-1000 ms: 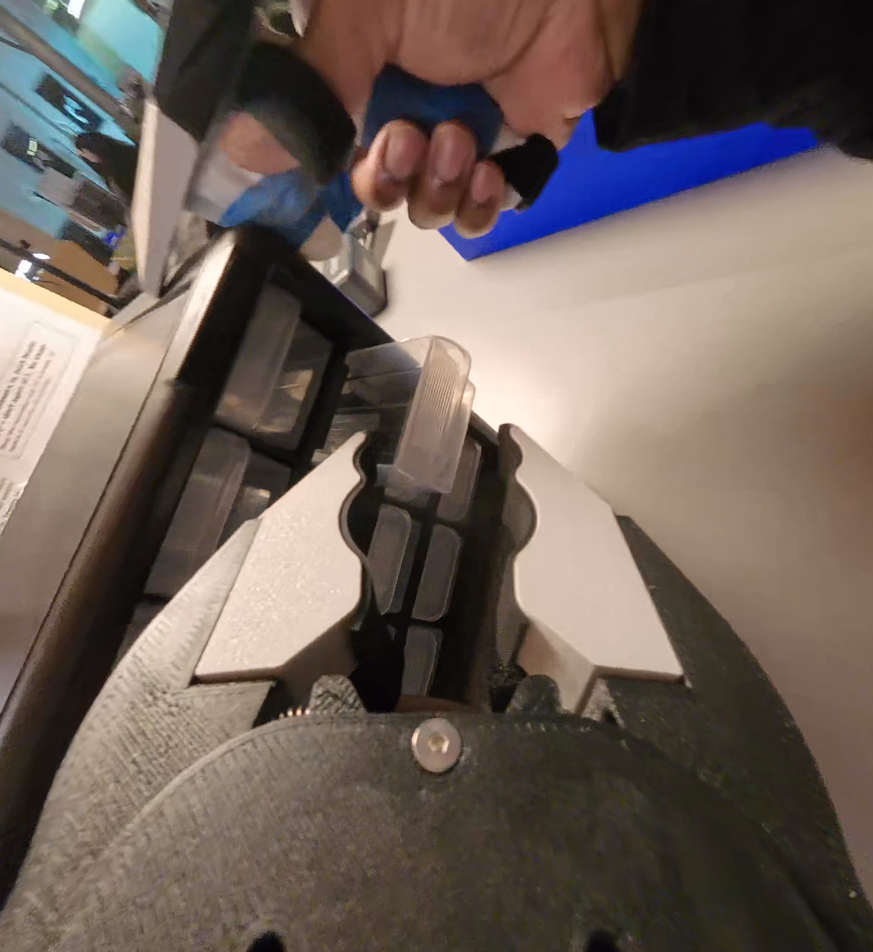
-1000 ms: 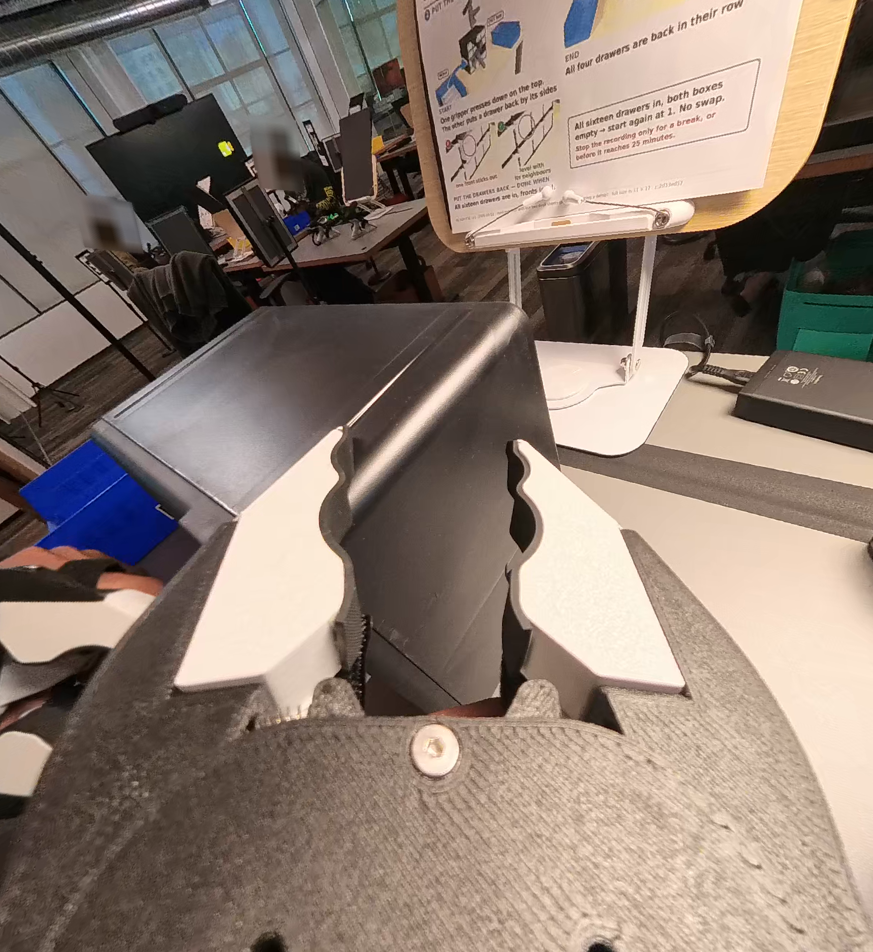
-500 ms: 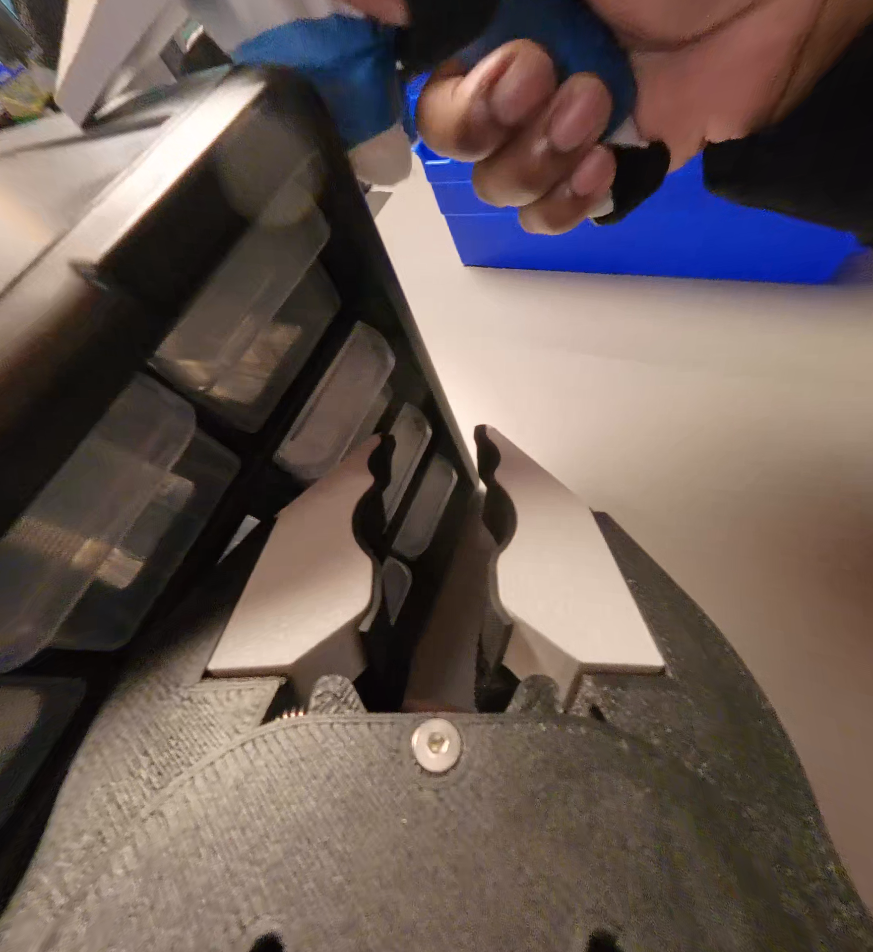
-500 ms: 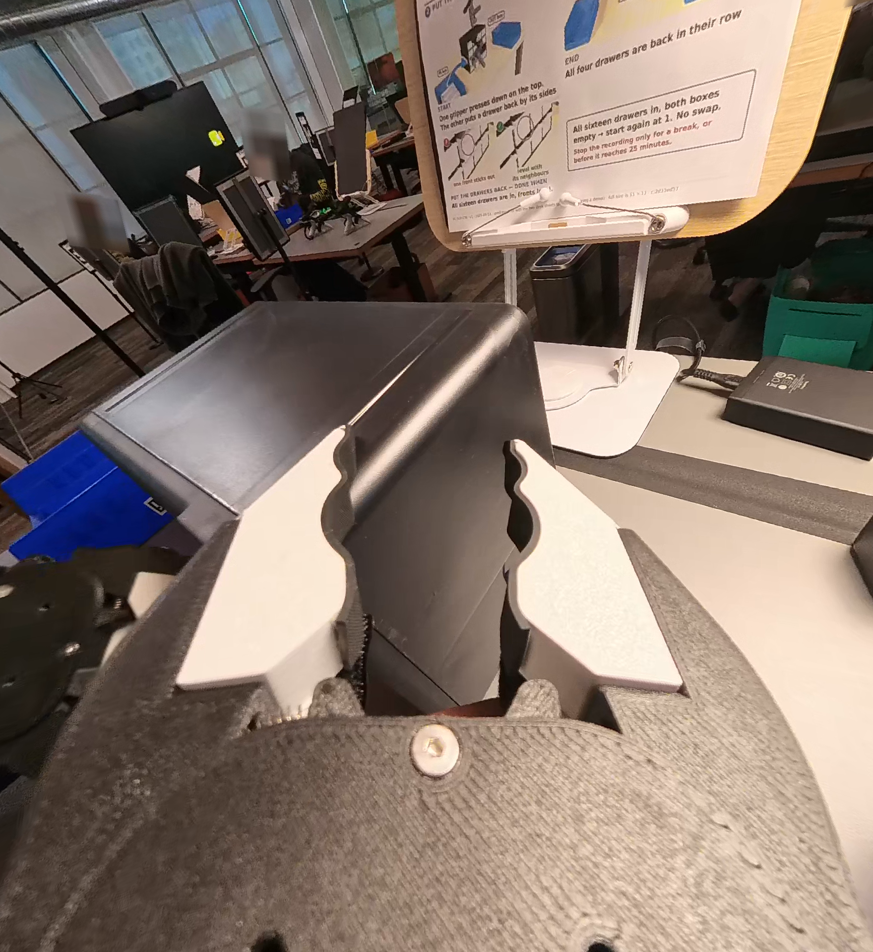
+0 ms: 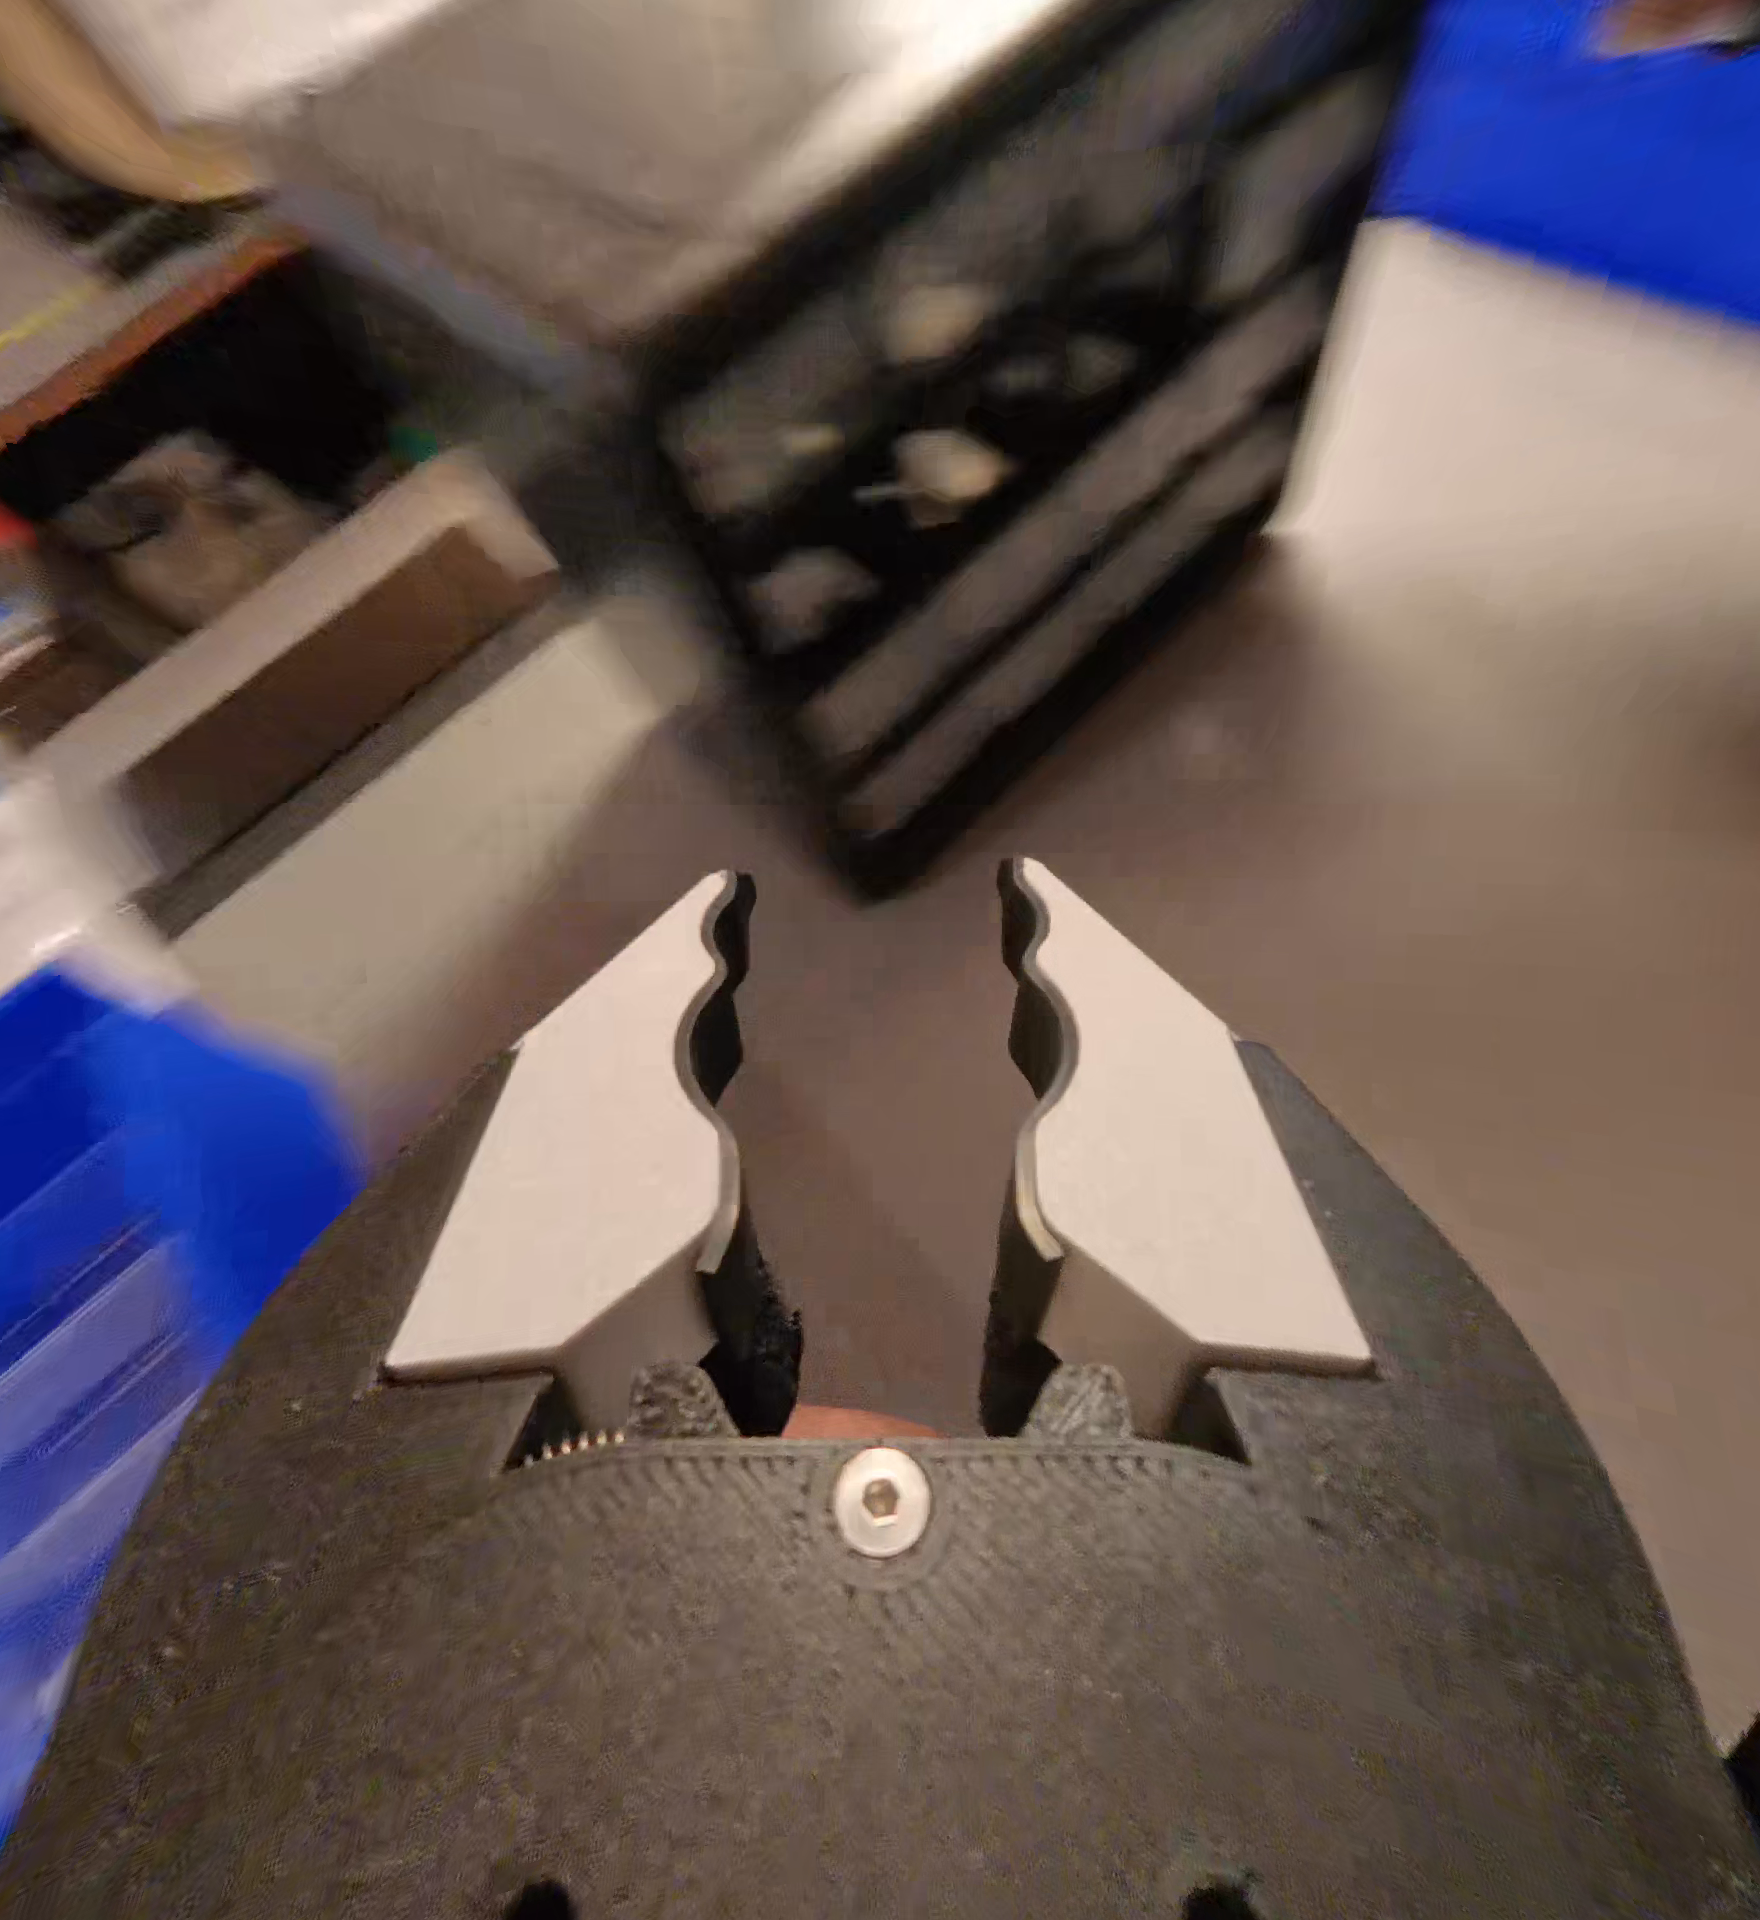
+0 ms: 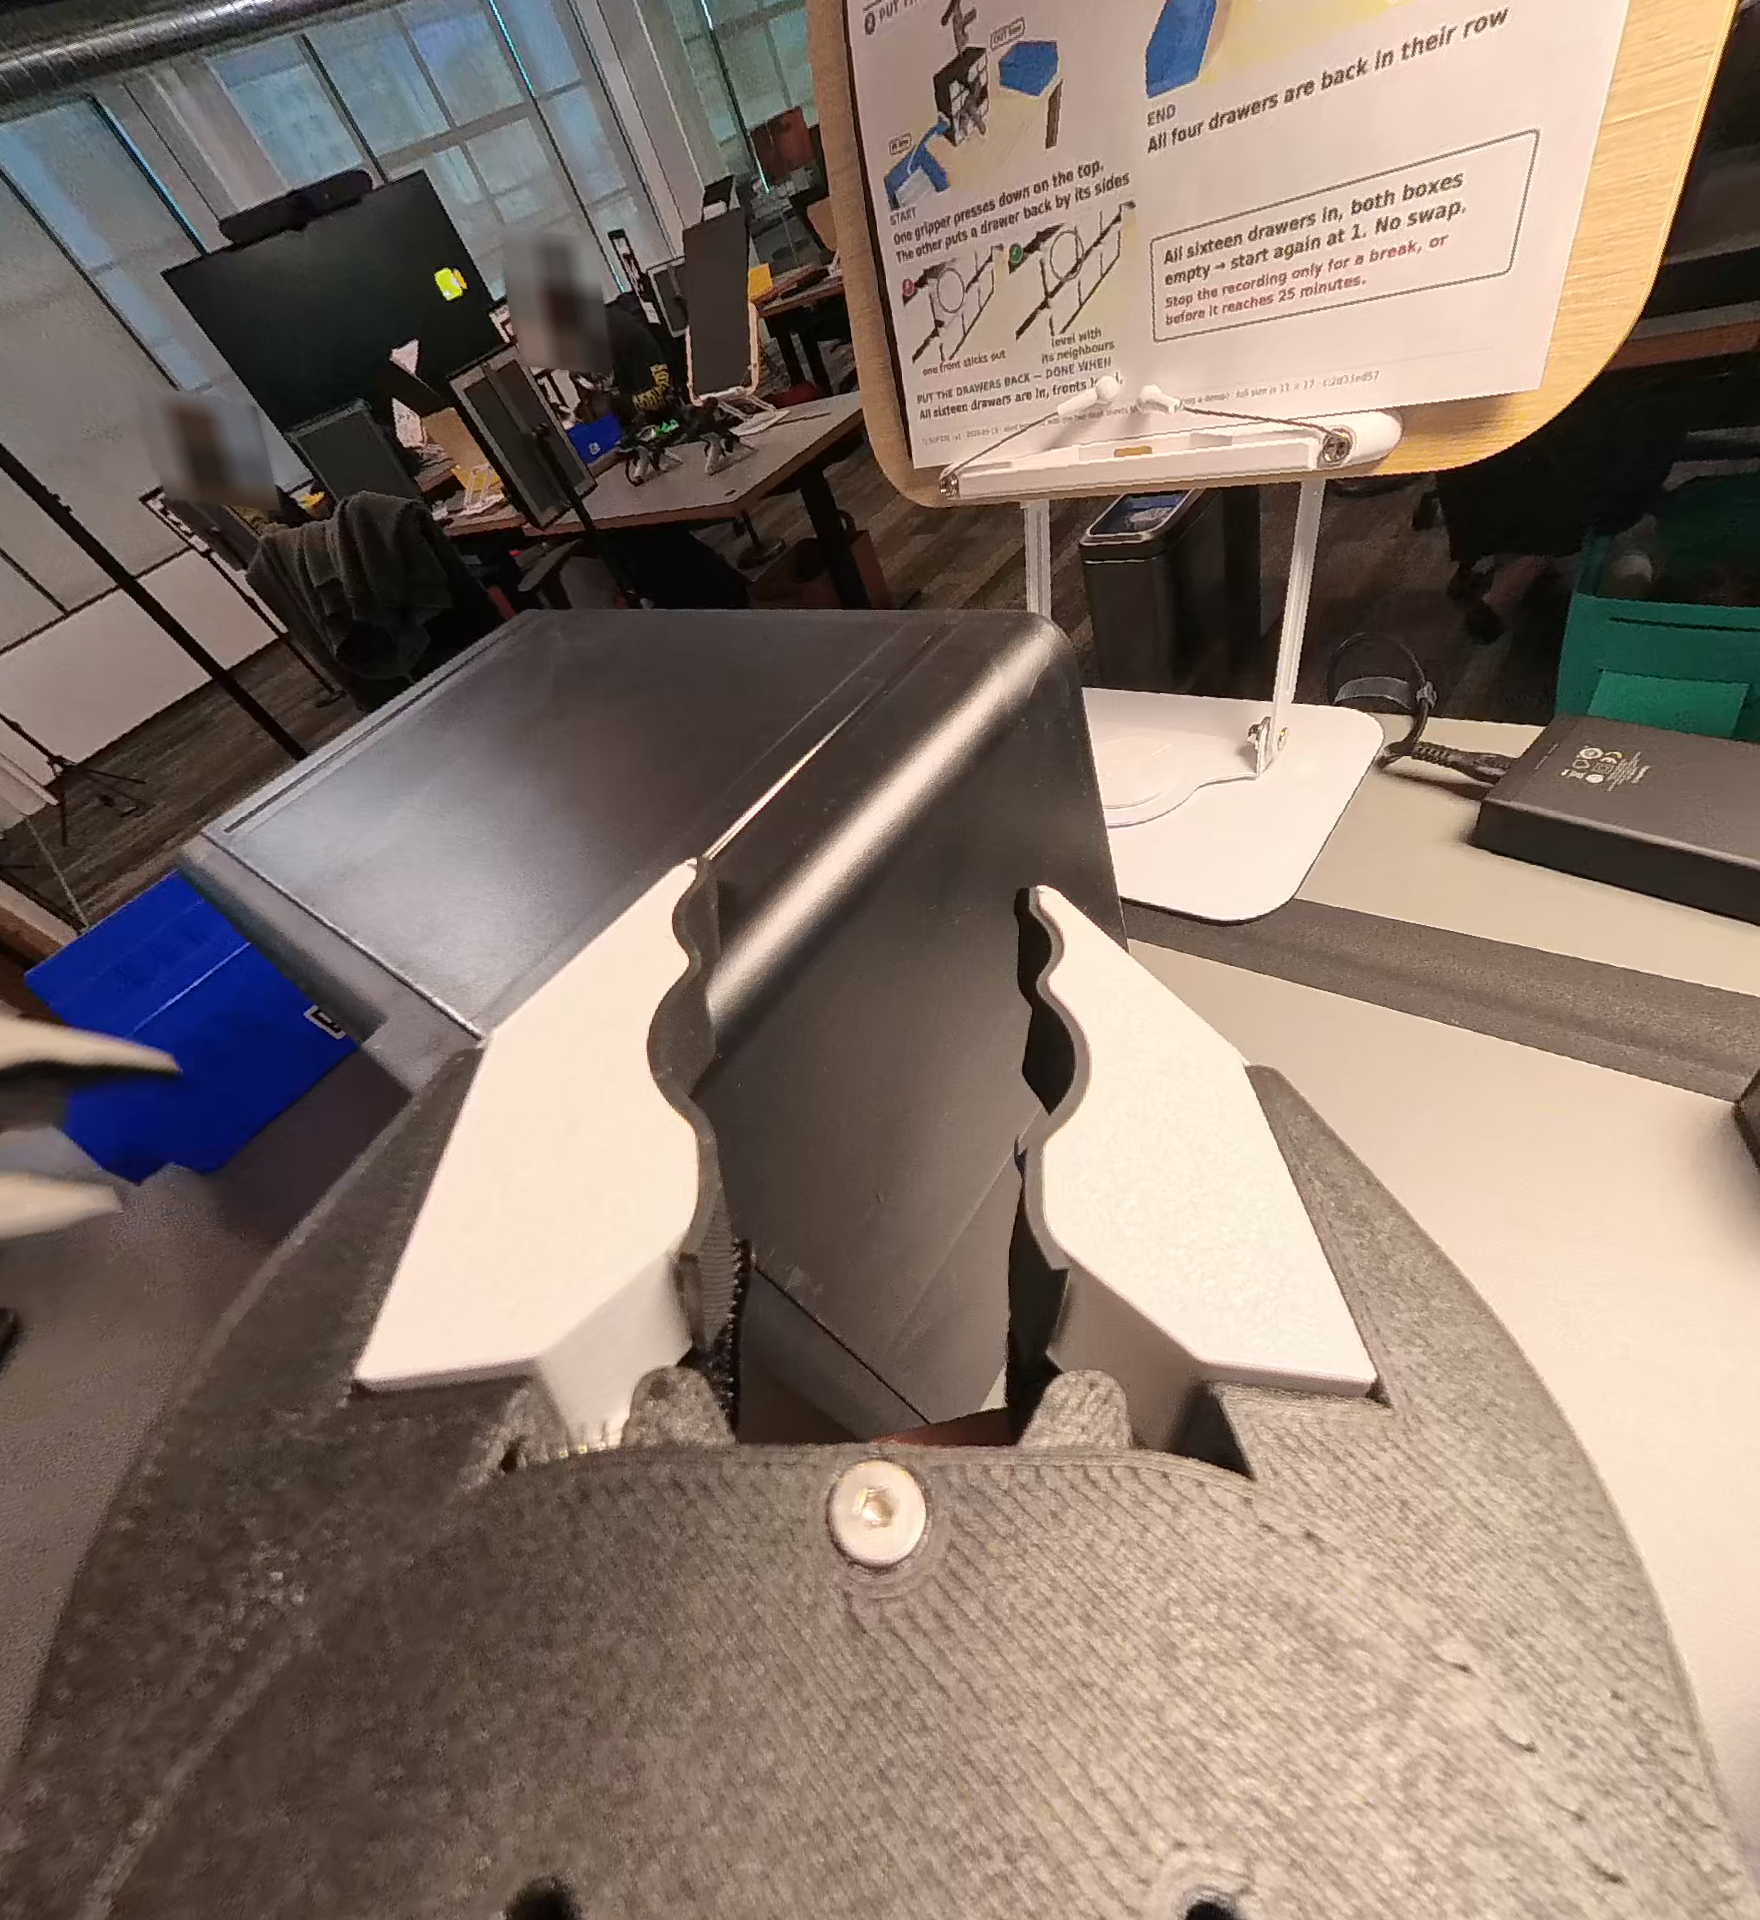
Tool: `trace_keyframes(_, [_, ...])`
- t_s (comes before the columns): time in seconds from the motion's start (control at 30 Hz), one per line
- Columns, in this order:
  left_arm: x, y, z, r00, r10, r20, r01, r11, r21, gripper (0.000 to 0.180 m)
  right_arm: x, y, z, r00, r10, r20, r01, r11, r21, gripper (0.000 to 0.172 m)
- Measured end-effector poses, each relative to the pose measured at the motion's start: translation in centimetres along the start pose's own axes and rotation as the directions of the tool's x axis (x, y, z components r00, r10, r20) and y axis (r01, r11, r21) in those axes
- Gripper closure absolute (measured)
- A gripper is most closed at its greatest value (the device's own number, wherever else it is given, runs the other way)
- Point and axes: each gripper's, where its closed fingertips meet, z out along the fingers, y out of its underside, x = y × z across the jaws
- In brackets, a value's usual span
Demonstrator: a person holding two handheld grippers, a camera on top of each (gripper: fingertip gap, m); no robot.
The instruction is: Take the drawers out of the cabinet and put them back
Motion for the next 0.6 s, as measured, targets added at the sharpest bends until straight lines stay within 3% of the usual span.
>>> trace_keyframes(0.1, [-11.0, 3.1, -6.6, 0.943, -0.107, 0.314, 0.138, 0.987, -0.08, 0.134, 0.0, 0.0, 0.0, 1.0, 0.001, -0.003, -0.001, 1.0, 0.0, 0.111])
trace_keyframes(0.17, [-18.3, 8.3, -10.4, 0.833, -0.16, 0.529, 0.293, 0.94, -0.177, 0.134, 0.0, 0.0, 0.0, 1.0, 0.0, -0.006, 0.0, 1.0, 0.002, 0.111])
trace_keyframes(0.23, [-23.0, 15.0, -12.3, 0.726, -0.255, 0.638, 0.492, 0.842, -0.223, 0.133, 0.0, 0.0, 0.0, 1.0, 0.001, -0.005, -0.001, 1.0, 0.005, 0.111])
trace_keyframes(0.3, [-24.5, 21.1, -12.0, 0.664, -0.376, 0.646, 0.647, 0.721, -0.246, 0.132, 0.0, 0.0, 0.0, 1.0, 0.008, -0.003, -0.008, 1.0, 0.006, 0.111])
trace_keyframes(0.37, [-24.8, 24.5, -11.2, 0.605, -0.476, 0.638, 0.737, 0.638, -0.222, 0.129, 0.0, 0.0, 0.0, 1.0, 0.01, -0.004, -0.01, 1.0, 0.009, 0.111])
trace_keyframes(0.47, [-24.4, 25.0, -9.1, 0.525, -0.653, 0.547, 0.82, 0.559, -0.119, 0.127, 0.0, -0.1, 0.0, 1.0, 0.006, -0.004, -0.006, 1.0, 0.011, 0.112])
trace_keyframes(0.6, [-25.0, 25.6, -7.7, 0.462, -0.7, 0.544, 0.862, 0.499, -0.089, 0.133, 0.0, -0.1, 0.0, 1.0, 0.013, 0.006, -0.013, 1.0, 0.014, 0.112])
